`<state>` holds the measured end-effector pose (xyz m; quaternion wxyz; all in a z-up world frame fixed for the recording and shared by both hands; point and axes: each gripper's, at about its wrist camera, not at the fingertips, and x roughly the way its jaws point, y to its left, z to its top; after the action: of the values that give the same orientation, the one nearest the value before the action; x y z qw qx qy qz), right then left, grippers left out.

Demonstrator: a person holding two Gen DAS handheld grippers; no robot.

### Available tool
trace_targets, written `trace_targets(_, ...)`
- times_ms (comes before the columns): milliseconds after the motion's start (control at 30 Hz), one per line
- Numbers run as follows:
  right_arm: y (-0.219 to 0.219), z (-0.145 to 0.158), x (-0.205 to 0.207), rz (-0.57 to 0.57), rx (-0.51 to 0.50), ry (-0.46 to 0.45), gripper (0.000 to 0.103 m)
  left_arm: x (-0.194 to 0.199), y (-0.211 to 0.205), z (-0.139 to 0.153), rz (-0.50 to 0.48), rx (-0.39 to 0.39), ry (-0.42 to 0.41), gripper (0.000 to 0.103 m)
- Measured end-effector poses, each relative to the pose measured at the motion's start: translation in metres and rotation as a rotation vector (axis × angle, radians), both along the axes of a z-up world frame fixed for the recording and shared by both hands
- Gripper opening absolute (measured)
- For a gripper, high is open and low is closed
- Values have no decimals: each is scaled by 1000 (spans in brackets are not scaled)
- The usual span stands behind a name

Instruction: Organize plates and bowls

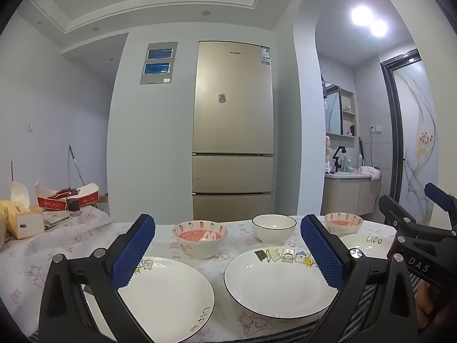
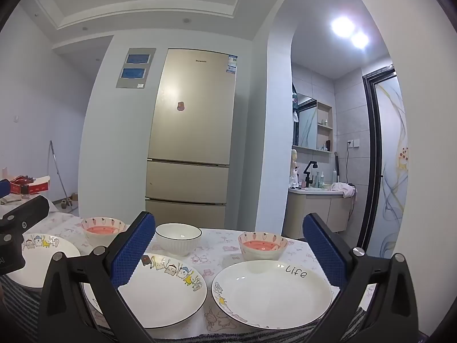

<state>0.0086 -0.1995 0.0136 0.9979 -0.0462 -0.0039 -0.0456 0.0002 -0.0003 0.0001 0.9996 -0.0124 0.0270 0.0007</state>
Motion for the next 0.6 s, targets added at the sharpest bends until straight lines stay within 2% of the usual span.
trace_targets(600, 0, 1, -2, 0, 6, 0, 103, 0, 0, 0, 1, -13, -1, 103)
